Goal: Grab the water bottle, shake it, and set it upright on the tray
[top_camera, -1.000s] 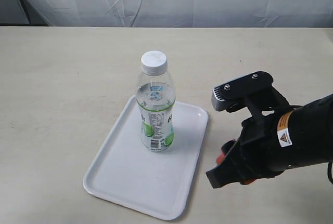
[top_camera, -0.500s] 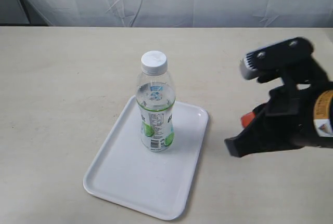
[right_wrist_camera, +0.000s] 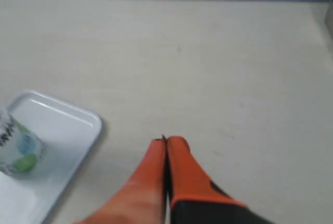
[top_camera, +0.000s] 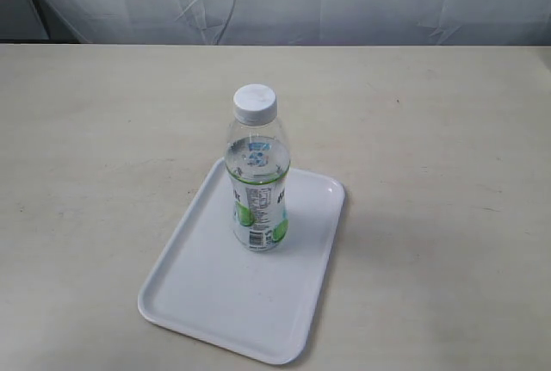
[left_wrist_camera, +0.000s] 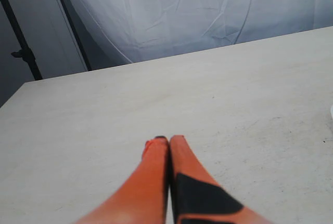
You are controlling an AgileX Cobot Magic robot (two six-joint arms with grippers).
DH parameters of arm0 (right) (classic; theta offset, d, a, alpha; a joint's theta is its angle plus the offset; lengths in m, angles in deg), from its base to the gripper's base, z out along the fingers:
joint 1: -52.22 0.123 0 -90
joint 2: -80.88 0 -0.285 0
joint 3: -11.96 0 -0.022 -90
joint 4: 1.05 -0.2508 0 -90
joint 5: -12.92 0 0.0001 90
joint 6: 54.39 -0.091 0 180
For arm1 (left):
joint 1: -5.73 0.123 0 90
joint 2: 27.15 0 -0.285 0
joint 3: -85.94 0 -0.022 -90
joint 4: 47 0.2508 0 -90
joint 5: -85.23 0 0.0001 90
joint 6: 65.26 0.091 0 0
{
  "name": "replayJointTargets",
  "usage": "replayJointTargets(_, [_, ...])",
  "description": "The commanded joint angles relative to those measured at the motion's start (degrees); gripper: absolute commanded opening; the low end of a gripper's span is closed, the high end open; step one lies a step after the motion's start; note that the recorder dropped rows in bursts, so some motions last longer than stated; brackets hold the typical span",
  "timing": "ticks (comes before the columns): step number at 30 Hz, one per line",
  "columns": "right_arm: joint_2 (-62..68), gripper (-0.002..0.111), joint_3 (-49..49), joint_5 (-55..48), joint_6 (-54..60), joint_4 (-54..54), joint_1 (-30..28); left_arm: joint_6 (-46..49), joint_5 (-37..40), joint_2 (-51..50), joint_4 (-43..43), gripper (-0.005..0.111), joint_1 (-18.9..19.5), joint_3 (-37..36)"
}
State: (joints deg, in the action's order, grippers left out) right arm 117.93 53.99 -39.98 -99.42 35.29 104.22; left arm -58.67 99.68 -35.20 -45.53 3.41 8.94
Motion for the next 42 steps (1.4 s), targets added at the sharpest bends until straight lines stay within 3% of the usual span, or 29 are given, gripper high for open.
replayJointTargets(1, [-6.44, -0.001, 0.04, 7.89, 0.72, 1.00, 0.01, -0.10, -0.77, 0.26, 0.20, 0.000, -0.02, -0.21])
replayJointTargets(8, [-10.02, -0.001, 4.25, 9.25, 1.55, 0.75, 0.01, -0.10, -0.77, 0.26, 0.20, 0.000, -0.02, -0.21])
replayJointTargets(17, [-10.02, -0.001, 4.27, 9.65, 1.56, -4.03, 0.01, -0.10, -0.77, 0.26, 0.20, 0.000, -0.02, -0.21])
replayJointTargets(42, [-10.02, -0.001, 4.27, 9.65, 1.56, -4.03, 0.01, -0.10, -0.77, 0.26, 0.20, 0.000, -0.02, -0.21])
